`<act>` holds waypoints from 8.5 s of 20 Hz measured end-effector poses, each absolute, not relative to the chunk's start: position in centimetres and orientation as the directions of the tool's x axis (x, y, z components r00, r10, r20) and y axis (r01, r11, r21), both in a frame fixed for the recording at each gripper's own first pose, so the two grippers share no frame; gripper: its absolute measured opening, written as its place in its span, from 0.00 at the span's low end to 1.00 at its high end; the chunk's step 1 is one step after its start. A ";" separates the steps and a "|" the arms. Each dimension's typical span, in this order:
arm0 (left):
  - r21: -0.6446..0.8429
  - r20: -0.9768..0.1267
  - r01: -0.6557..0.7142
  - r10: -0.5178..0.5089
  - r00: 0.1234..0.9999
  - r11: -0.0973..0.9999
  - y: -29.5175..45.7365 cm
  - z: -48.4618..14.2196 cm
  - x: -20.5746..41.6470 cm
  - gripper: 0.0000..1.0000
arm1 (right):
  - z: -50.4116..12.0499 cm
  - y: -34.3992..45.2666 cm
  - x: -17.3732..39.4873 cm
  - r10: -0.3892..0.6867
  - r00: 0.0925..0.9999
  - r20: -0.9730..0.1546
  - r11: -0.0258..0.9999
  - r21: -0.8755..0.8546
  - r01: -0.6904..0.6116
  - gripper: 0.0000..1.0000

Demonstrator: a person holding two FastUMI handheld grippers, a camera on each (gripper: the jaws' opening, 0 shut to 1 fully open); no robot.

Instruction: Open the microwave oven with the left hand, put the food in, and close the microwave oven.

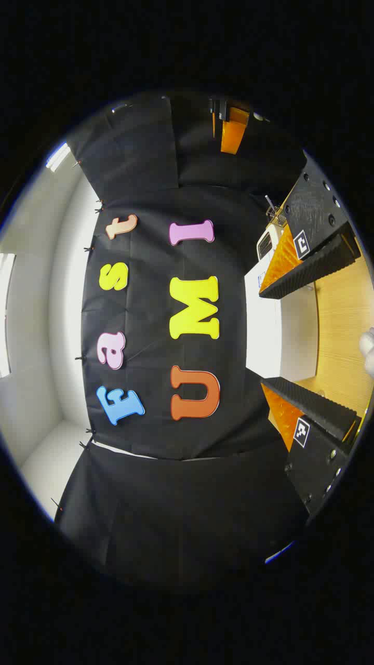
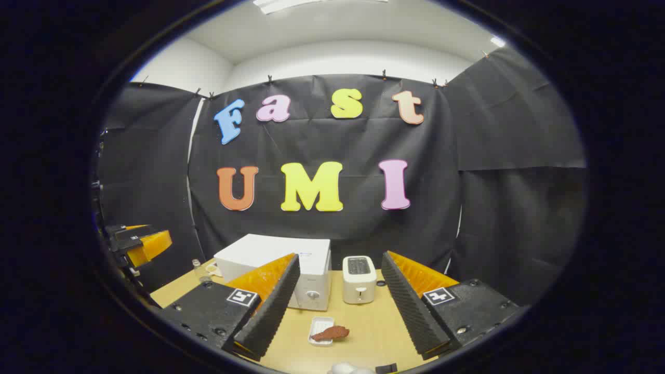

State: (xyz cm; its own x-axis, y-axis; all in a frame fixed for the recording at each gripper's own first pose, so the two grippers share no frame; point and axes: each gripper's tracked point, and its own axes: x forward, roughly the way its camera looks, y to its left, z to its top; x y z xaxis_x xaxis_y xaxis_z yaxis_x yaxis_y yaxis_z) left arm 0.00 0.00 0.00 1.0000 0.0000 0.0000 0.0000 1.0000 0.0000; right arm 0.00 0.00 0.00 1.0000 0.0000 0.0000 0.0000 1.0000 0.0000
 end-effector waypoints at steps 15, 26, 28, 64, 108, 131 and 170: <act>0.021 0.000 0.029 -0.029 1.000 0.999 -1.8 -1.4 0.8 0.94 | 1.5 -1.1 -1.1 -0.002 1.000 0.018 1.000 -0.031 0.002 1.00; 0.021 -0.048 0.156 -0.155 0.987 0.988 -12.4 -14.2 9.5 0.94 | 3.2 -7.4 -2.6 -0.092 0.996 -0.001 0.994 -0.054 0.092 1.00; 0.035 -0.079 0.168 -0.165 0.983 0.985 -14.4 -17.0 11.7 0.94 | 3.0 -8.8 -2.8 -0.123 0.992 -0.009 0.991 -0.061 0.122 1.00; 0.013 -0.202 0.137 -0.132 0.970 0.990 -17.7 -27.5 23.9 0.06 | -0.6 -13.4 -0.9 -0.204 0.969 -0.141 0.977 -0.099 0.191 1.00; 0.107 -0.272 0.076 -0.044 0.961 0.991 -0.4 -26.8 2.1 0.96 | -4.8 1.4 -0.3 0.086 0.978 -0.191 0.995 -0.024 -0.093 1.00; 0.154 -0.300 -0.189 0.228 0.926 0.970 20.3 -26.5 -7.2 0.96 | -10.1 8.7 1.2 0.193 0.948 -0.253 0.981 0.033 -0.191 1.00; 0.117 -0.235 -0.216 0.239 0.942 0.969 -4.1 -12.7 -2.5 0.96 | -32.9 0.3 16.3 0.697 0.497 -0.516 0.649 0.750 -0.131 0.15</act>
